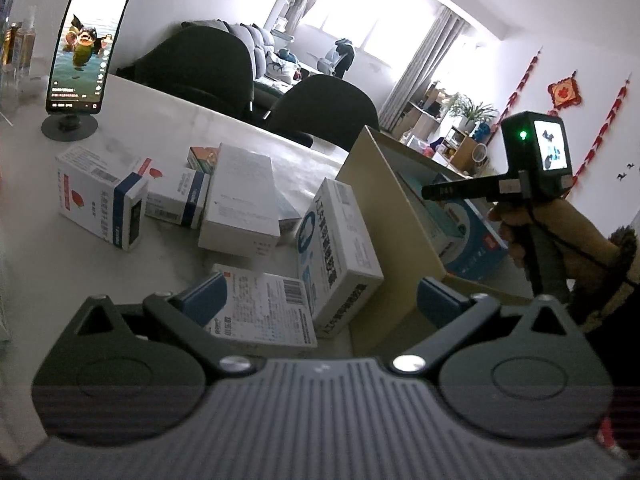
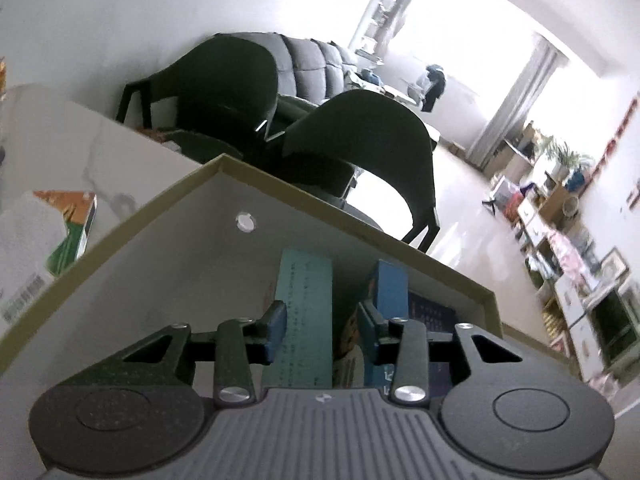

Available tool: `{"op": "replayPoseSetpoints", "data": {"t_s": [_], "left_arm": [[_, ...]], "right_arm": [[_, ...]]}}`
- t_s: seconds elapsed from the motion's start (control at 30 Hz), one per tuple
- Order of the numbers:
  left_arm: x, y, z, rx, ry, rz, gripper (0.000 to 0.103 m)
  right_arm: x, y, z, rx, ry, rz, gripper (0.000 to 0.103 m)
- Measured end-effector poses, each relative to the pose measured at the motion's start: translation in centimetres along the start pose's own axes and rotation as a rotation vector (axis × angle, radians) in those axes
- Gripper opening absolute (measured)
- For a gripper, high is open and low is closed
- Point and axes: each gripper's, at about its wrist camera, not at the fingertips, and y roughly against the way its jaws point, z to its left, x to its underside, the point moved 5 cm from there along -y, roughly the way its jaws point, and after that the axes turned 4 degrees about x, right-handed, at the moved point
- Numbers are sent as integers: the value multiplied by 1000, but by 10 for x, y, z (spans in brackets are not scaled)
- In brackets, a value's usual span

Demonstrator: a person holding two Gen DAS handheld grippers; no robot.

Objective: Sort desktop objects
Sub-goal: 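Open the right gripper and withdraw it from the cardboard box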

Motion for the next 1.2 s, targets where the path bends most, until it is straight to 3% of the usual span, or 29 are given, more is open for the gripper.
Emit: {"op": "replayPoseSetpoints", "data": {"t_s": [0.13, 0.33, 0.5, 0.73, 1.0, 1.2], "left_arm": [[0, 0, 0, 0, -1, 1, 103], [0, 1, 0, -2, 2, -4, 103], [1, 1, 3, -8, 7, 1, 103], [-1, 5, 9, -20, 18, -6, 103], [0, 4, 10, -21, 25, -1, 103], [-1, 4, 15, -38, 27, -2, 103]], "right_arm": [[-1, 4, 8, -29, 69, -40, 42], [-3, 3, 39, -79, 300, -80, 31], [4, -10, 63, -86, 444, -49, 31], [12, -40, 66, -103, 400, 76, 31], [21, -49, 69, -9, 393, 113, 30], [17, -50, 65, -52, 342, 110, 33]]}}
